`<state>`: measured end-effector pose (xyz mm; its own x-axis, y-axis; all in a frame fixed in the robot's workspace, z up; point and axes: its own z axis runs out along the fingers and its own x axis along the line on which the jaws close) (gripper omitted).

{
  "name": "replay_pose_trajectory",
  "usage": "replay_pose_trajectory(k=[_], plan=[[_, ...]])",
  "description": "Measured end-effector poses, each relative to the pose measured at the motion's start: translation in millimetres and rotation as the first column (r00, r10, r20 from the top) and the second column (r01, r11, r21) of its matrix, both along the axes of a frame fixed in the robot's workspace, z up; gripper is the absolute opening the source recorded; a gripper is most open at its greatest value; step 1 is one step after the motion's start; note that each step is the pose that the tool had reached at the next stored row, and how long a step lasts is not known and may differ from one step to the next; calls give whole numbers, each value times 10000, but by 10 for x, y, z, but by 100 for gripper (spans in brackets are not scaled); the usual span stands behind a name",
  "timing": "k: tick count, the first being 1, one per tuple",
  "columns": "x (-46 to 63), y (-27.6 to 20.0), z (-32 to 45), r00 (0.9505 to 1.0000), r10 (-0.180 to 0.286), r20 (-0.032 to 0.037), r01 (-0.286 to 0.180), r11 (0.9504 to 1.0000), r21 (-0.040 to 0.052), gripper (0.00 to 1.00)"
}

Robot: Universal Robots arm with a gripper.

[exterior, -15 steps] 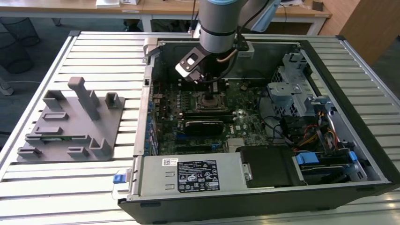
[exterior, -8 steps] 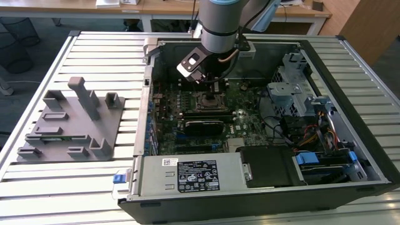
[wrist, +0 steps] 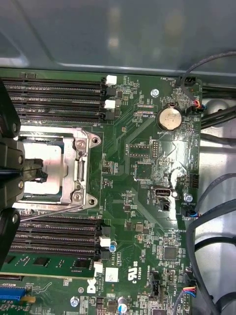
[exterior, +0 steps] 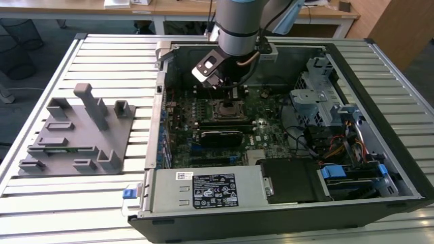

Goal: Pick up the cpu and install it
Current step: 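Install the first cpu locking lever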

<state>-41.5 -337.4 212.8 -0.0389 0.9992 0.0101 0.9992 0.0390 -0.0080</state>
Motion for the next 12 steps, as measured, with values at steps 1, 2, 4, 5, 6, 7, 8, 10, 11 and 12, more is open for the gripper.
replay_pose_trajectory(k=[1,2,4,5,6,7,8,10,11,12], plan=[[0,0,7,10000,0,0,0,10000,0,11],[0,0,16,10000,0,1,0,10000,0,11],[0,0,48,10000,0,0,0,10000,-1,11],[0,0,56,10000,0,0,0,10000,-1,11],[0,0,64,10000,0,0,0,10000,-1,11],[0,0,71,10000,0,0,0,10000,0,11],[0,0,78,10000,0,0,0,10000,0,11],[0,0,87,10000,0,0,0,10000,0,11],[0,0,92,10000,0,0,0,10000,-1,11],[0,0,96,10000,0,0,0,10000,0,11]])
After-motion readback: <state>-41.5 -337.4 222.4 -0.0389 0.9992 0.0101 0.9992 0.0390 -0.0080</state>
